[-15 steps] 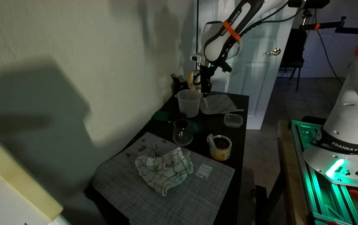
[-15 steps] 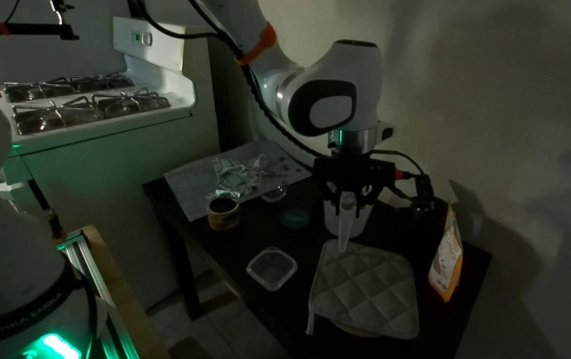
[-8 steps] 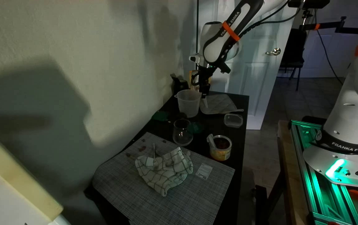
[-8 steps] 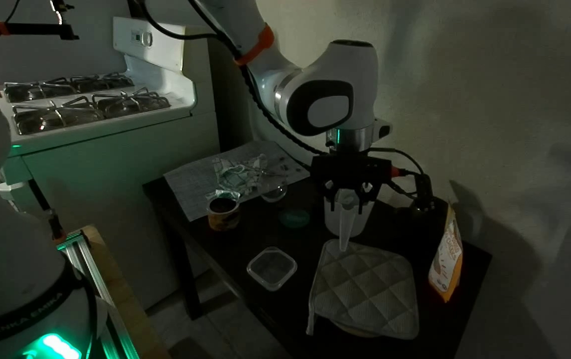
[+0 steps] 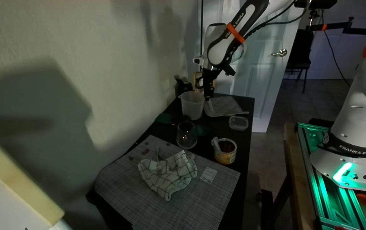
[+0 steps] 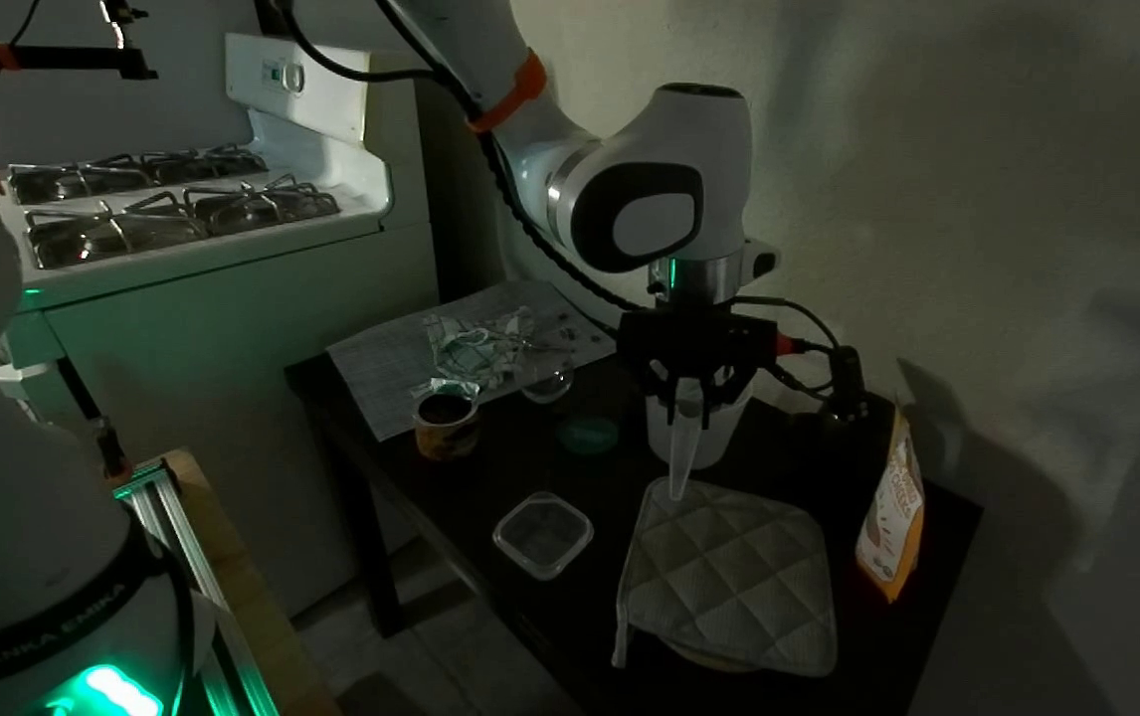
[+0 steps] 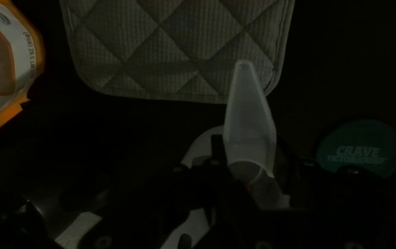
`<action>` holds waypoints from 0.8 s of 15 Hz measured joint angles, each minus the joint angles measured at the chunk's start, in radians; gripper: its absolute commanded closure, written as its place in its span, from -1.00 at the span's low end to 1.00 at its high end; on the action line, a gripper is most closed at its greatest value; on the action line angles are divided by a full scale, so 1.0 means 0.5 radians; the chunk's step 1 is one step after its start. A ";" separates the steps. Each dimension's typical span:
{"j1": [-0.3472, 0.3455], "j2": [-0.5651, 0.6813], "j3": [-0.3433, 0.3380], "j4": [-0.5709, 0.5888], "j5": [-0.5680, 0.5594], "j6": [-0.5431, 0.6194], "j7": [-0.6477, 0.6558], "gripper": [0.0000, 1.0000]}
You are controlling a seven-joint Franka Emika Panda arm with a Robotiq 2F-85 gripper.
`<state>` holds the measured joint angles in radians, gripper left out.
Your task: Pour the contents in the jug into the clear bowl.
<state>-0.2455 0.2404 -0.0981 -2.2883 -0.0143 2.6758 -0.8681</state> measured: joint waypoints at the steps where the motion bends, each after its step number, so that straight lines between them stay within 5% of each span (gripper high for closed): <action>1: 0.000 -0.002 0.000 0.000 -0.010 -0.003 0.000 0.77; 6: -0.004 -0.207 -0.015 -0.053 -0.143 -0.238 -0.188 0.77; 12: 0.005 -0.746 -0.101 -0.088 -0.895 -1.135 -0.100 0.77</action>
<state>-0.2430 -0.1327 -0.1488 -2.3324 -0.4616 2.1083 -0.9182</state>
